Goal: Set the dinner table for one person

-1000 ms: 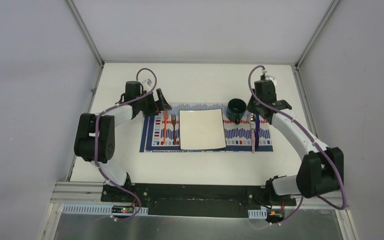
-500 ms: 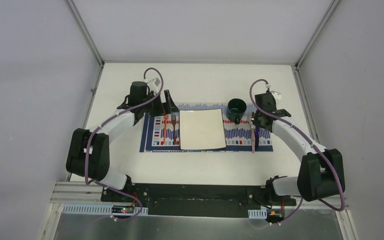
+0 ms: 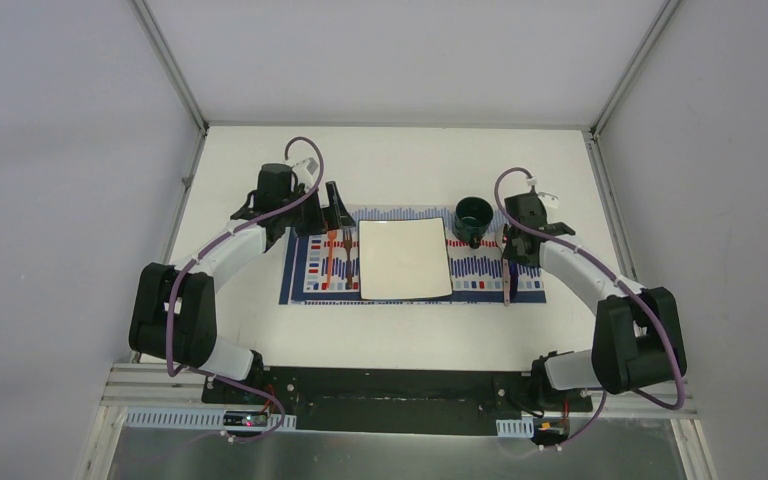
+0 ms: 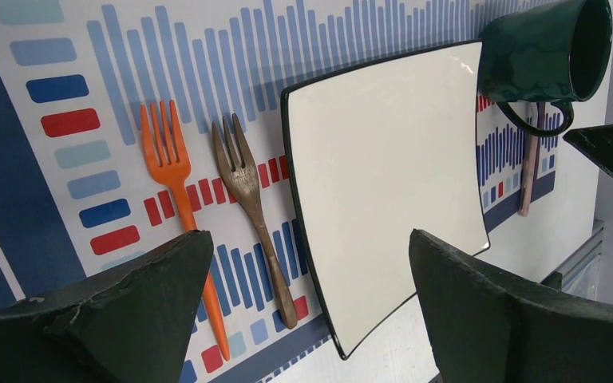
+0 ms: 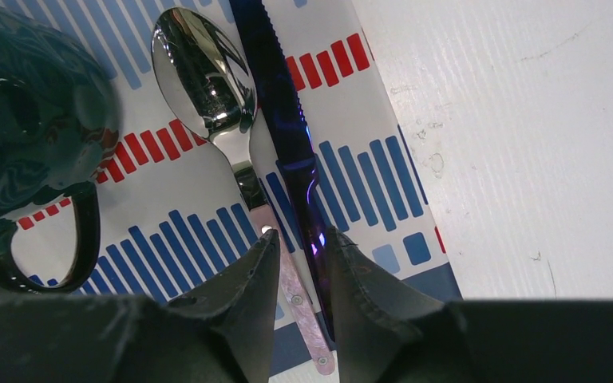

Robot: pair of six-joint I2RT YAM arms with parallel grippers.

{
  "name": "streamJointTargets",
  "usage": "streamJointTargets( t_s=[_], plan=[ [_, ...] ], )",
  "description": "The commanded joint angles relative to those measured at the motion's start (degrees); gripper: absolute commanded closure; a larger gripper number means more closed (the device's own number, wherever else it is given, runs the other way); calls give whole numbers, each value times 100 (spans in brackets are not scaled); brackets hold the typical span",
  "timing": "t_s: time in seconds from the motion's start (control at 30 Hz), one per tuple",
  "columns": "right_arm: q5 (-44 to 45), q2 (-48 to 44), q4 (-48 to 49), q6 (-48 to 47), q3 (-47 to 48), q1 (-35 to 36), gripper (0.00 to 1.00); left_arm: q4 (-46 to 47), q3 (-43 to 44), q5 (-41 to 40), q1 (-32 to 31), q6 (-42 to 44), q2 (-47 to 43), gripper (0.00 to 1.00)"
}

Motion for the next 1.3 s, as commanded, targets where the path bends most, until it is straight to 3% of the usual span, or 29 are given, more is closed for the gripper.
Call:
streamJointTargets(
  t_s=[0.0, 0.4, 1.27],
  plan=[
    [102, 54, 42, 116, 81, 36, 69, 46, 233, -34, 3, 94, -49, 1],
    [81, 546, -395, 181, 550, 33, 62, 166, 187, 88, 3, 91, -110, 1],
    [-795, 1132, 48, 109, 658, -505, 64, 214, 183, 146, 4, 63, -70, 1]
  ],
)
